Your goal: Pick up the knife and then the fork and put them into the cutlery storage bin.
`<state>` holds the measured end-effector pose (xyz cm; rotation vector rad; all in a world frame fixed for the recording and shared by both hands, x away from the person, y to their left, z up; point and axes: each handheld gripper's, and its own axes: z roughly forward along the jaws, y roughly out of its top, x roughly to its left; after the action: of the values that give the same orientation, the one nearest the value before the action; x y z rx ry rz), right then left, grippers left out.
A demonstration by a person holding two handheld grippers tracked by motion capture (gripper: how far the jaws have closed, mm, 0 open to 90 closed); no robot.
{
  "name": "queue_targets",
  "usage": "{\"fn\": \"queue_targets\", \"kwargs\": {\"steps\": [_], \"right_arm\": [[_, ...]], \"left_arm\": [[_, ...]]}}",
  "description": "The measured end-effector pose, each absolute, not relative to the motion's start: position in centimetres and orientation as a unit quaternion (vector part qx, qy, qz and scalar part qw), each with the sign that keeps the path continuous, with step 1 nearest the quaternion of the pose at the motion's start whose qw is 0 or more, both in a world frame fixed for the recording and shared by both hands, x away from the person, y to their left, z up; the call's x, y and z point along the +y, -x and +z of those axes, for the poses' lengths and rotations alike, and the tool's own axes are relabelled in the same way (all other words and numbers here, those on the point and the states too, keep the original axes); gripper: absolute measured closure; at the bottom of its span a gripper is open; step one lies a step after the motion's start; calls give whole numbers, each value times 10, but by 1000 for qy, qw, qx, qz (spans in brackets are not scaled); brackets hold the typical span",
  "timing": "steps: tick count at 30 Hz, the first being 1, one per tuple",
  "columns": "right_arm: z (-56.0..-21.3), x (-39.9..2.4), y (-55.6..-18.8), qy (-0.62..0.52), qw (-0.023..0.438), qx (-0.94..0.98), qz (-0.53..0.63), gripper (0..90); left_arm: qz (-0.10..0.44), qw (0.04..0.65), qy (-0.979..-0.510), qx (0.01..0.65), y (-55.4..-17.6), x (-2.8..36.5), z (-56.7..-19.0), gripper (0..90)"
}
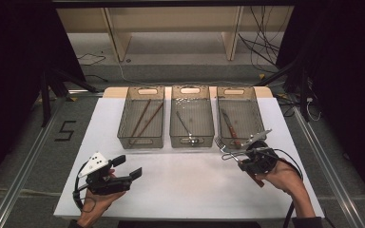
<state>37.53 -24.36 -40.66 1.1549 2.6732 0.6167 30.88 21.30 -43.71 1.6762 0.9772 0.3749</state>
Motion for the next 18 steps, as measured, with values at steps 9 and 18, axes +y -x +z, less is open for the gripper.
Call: {"fn": "queue_targets", "kwargs": {"steps": [9,18], "right_arm": [[-397,-249,-379,-398,89,883,232,779],[-386,-254,-395,-415,96,869,253,779]], "left_arm": [[158,555,-703,415,-309,215,-437,166],[158,559,-698,418,-310,216,-437,159]]}}
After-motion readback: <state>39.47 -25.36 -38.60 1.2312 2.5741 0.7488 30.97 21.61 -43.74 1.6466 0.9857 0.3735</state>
